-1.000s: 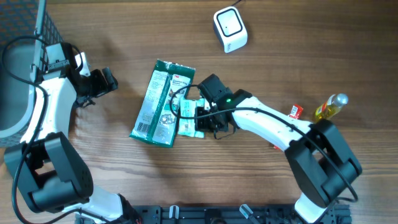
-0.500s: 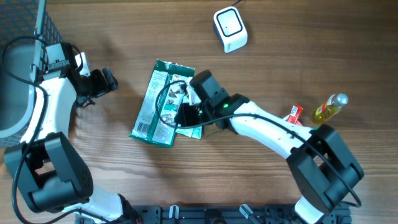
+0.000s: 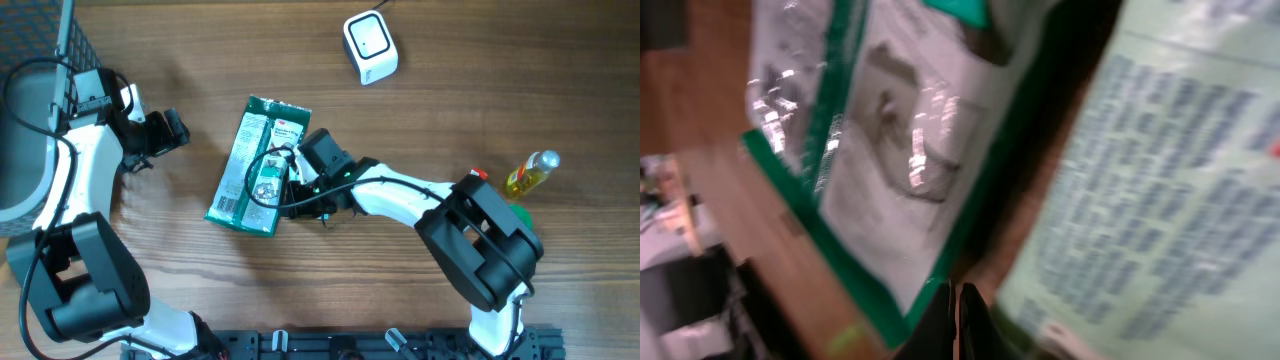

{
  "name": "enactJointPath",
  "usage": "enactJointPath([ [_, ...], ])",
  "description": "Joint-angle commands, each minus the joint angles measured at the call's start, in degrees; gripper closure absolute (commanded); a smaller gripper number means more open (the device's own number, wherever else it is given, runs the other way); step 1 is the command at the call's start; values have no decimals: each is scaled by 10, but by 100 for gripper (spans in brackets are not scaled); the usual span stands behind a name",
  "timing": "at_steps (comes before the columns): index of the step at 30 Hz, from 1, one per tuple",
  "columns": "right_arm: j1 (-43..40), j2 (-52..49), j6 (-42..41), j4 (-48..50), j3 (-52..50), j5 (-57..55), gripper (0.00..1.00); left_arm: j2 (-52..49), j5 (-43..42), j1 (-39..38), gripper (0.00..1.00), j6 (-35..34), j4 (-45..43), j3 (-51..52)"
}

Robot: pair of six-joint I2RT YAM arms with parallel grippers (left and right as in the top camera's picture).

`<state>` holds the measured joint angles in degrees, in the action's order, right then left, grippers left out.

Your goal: Scan the item barcode

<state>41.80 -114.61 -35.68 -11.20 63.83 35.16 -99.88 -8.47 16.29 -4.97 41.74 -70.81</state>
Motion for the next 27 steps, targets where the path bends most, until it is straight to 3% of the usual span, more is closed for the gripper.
enactJointPath([
  [1, -22, 91, 6, 7, 17, 45, 95, -4, -5, 5, 0, 5, 0, 4],
  [4, -26, 151, 20, 0, 17, -98, 92, -4, -5, 5, 0, 5, 0, 4],
  [9, -24, 135, 34, 0, 13, -301, 91, -4, -5, 5, 0, 5, 0, 4],
  [13, -24, 92, 72, 44, 13, -313, 95, -4, -5, 5, 0, 5, 0, 4],
  [18, -25, 46, 104, 75, 13, -343, 88, -4, -5, 5, 0, 5, 0, 4],
  [27, -24, 43, 97, -70, 13, -343, 83, -4, -5, 5, 0, 5, 0, 4],
])
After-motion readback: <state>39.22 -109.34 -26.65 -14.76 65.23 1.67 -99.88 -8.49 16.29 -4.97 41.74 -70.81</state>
